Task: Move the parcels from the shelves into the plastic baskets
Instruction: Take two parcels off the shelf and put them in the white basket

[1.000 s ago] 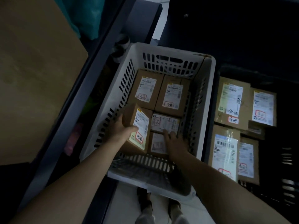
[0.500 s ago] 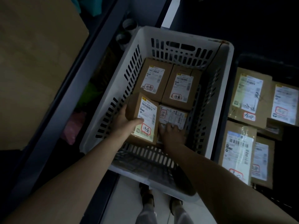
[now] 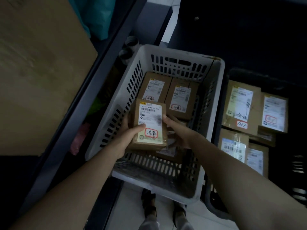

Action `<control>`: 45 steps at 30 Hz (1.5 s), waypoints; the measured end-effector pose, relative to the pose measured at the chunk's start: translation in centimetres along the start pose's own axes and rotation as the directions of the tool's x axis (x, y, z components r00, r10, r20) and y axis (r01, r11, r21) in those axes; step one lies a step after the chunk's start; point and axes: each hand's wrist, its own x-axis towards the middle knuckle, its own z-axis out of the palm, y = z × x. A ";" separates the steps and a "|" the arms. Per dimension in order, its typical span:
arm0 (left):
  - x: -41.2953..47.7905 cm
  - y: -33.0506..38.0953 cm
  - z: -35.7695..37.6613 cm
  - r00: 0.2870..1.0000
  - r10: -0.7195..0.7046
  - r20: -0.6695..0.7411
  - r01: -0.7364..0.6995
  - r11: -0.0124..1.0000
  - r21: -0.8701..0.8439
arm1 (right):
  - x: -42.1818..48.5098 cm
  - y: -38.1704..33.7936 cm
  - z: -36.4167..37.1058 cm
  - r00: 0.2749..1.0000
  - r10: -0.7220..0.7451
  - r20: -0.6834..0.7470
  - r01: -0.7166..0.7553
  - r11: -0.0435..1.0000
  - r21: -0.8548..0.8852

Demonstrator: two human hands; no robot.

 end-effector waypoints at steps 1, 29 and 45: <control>-0.2 0.2 0.3 0.999 -0.004 0.038 0.004 1.000 -0.011 | -0.3 -0.1 -0.1 0.997 -0.005 0.082 0.003 1.000 0.026; -0.6 -2.6 -0.1 0.986 -0.157 0.061 0.109 0.873 0.475 | -2.2 0.7 0.5 0.973 0.166 0.160 0.118 0.238 -0.964; 1.9 0.9 1.9 0.992 0.073 -0.102 -0.041 0.958 0.284 | -0.3 -2.4 -2.3 0.985 -0.174 -0.018 0.165 0.960 -0.227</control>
